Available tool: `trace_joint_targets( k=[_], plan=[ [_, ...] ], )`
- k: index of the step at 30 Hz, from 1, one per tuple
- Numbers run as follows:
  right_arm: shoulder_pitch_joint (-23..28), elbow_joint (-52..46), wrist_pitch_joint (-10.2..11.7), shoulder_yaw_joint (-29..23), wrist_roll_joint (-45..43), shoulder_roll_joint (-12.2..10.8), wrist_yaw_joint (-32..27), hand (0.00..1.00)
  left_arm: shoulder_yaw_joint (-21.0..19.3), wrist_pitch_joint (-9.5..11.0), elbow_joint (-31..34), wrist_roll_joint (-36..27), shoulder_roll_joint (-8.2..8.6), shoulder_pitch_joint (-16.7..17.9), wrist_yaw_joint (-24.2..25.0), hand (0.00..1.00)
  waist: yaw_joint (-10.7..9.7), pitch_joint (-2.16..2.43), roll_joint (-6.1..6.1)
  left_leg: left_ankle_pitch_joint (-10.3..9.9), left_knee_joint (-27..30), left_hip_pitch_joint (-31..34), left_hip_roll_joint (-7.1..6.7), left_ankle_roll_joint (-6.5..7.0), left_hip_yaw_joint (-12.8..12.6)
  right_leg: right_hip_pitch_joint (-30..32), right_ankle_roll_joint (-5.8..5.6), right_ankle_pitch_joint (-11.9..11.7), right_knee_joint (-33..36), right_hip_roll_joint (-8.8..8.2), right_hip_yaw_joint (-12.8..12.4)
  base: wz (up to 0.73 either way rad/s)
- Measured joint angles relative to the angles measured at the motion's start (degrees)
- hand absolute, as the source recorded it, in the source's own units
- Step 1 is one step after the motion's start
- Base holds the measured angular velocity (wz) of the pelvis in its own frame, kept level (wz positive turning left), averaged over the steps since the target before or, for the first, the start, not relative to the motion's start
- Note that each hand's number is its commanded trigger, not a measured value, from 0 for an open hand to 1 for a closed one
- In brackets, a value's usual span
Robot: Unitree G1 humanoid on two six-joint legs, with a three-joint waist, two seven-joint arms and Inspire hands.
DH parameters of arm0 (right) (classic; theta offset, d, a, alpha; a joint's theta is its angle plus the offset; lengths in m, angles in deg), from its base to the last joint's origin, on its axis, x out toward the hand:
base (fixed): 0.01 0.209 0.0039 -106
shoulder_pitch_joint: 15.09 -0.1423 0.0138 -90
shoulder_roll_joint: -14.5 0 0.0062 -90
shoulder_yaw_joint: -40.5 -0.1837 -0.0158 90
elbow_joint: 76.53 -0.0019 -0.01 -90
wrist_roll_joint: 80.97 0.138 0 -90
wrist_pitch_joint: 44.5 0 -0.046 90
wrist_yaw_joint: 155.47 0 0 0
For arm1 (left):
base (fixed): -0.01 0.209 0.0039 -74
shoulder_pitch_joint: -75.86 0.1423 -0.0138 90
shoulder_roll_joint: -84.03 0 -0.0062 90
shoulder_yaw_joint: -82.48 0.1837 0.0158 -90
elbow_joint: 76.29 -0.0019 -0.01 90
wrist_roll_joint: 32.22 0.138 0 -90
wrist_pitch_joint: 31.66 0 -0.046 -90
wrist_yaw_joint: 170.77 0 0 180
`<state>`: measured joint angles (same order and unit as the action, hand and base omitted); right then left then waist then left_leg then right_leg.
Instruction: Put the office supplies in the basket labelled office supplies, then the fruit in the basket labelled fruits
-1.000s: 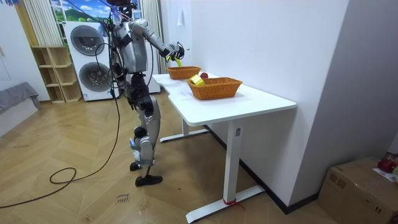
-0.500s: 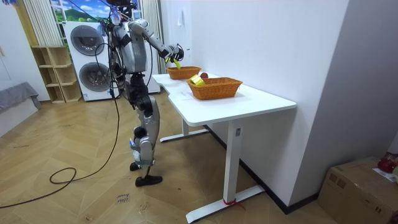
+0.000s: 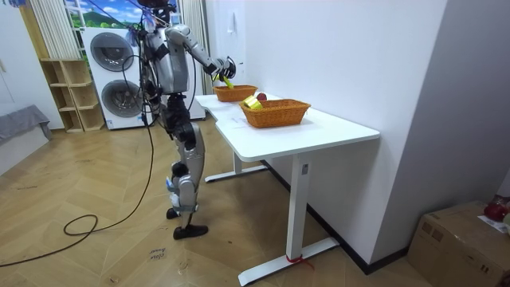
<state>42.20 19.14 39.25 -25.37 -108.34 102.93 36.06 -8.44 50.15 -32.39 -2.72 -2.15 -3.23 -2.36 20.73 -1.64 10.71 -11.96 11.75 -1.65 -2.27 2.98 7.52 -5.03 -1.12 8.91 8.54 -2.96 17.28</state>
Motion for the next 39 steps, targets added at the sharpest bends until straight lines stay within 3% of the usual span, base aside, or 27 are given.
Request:
trace_joint_targets(
  k=[21, 25, 29, 34, 39],
  plan=[
    [0.05, 0.23, 0.31, -0.05, -1.70, 0.03, 1.35, 0.00, -0.57, -0.34, 0.00, 2.11, 0.71, 0.04, 1.13, 0.00, -0.07, -0.07, -0.68, 0.10, -0.23, -0.97, 0.07, -0.11, -0.54, -0.68, 0.01, -0.01, 0.03, 0.06, 0.00, 0.00],
    [0.05, 0.23, 0.30, -0.07, -1.49, 0.16, 1.35, 0.00, -0.79, -0.49, 0.00, 2.80, 0.68, 0.04, 1.34, 0.00, -0.13, 0.19, -1.29, 0.10, -0.26, -1.04, 0.11, -0.11, -0.88, -0.64, 0.01, -0.01, 0.03, 0.06, 0.01, -0.03],
    [0.04, 0.30, 0.41, -0.54, 1.94, 1.31, 1.35, 0.00, -1.15, -0.49, -0.79, 2.75, 0.52, 0.04, 0.98, 0.00, -0.32, 0.53, -1.21, 0.11, -0.27, -1.39, 0.12, -0.11, -0.87, -0.93, 0.01, -0.01, 0.05, 0.05, -0.07, 0.00],
    [0.04, 0.65, 0.49, -3.61, 11.53, 1.67, -1.14, 0.00, -1.25, -0.51, -2.39, 2.71, 0.69, 0.52, 0.83, 0.00, -0.79, 0.40, -1.43, 0.10, -0.27, -2.10, 0.08, -0.10, -0.66, -2.03, 0.01, -0.01, 0.03, 0.01, -0.07, 0.02],
    [0.33, 0.64, 1.74, -6.36, 13.62, 1.60, -5.94, 0.00, -2.34, -0.46, -2.47, 3.97, 1.91, 1.02, -0.19, 0.00, -0.76, 0.37, -1.85, 0.09, -0.21, -2.18, 0.11, -0.11, -0.92, -2.02, 0.02, -0.02, 0.04, 0.04, -0.10, -0.02]
  ],
)
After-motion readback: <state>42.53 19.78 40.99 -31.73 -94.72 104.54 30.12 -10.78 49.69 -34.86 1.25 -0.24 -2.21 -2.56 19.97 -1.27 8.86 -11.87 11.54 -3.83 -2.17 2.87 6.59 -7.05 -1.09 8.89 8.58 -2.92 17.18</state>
